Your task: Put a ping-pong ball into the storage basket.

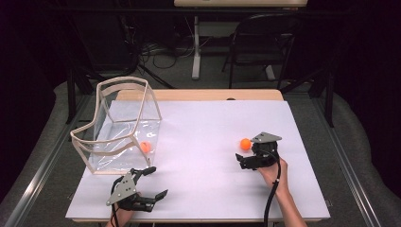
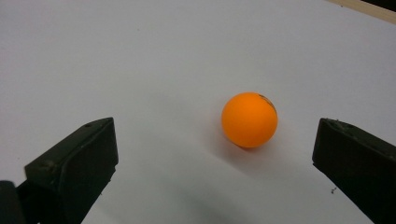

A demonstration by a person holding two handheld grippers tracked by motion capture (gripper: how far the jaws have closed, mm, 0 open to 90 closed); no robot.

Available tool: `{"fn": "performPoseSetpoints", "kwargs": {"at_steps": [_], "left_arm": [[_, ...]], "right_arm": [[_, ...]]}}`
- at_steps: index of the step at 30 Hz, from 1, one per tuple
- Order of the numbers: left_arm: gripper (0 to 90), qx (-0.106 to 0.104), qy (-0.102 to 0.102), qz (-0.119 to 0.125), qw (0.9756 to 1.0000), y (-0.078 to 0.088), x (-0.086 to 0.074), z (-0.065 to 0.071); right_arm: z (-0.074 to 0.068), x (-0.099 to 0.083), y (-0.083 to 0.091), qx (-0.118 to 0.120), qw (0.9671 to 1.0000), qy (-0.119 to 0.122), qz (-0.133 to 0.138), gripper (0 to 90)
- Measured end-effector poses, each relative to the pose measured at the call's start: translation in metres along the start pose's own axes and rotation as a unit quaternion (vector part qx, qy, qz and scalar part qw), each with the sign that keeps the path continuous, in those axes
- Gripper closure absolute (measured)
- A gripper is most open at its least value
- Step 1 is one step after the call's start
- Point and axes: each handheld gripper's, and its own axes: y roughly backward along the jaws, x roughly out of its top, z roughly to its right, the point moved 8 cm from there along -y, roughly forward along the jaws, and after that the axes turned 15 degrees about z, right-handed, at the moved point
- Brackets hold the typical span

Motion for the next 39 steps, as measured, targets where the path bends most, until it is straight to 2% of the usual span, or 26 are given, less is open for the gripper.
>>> {"fn": "performPoseSetpoints", "kwargs": {"at_steps": [9, 14, 16, 20, 24, 30, 39], "left_arm": [[15.6, 0.0, -0.001, 0.0, 1.0, 0.002, 0.0, -0.001], [15.6, 0.002, -0.001, 0.001, 1.0, 0.003, 0.0, -0.001], [15.6, 0.002, -0.002, 0.0, 1.0, 0.003, 0.0, -0.001], [15.6, 0.001, 0.0, 0.0, 1.0, 0.002, 0.0, 0.0], [15.6, 0.0, -0.001, 0.002, 1.0, 0.003, 0.0, -0.001], [15.6, 0.0, 0.0, 0.0, 1.0, 0.002, 0.0, -0.001], [15.6, -0.001, 0.0, 0.002, 1.0, 0.002, 0.0, 0.0]], "right_arm": [[0.005, 0.003, -0.014, -0.002, 1.0, -0.004, -0.002, 0.0], [0.009, 0.001, -0.02, -0.018, 0.9997, -0.016, -0.01, 0.0], [0.01, -0.001, -0.022, -0.024, 0.9995, -0.014, -0.015, 0.0], [0.012, -0.002, -0.025, -0.03, 0.9993, -0.011, -0.019, 6.6], [0.014, -0.004, -0.028, -0.028, 0.9992, -0.018, -0.023, 13.6], [0.018, -0.007, -0.034, -0.039, 0.9985, -0.027, -0.028, 23.6], [0.022, -0.011, -0.036, -0.044, 0.9978, -0.038, -0.033, 30.8]]}}
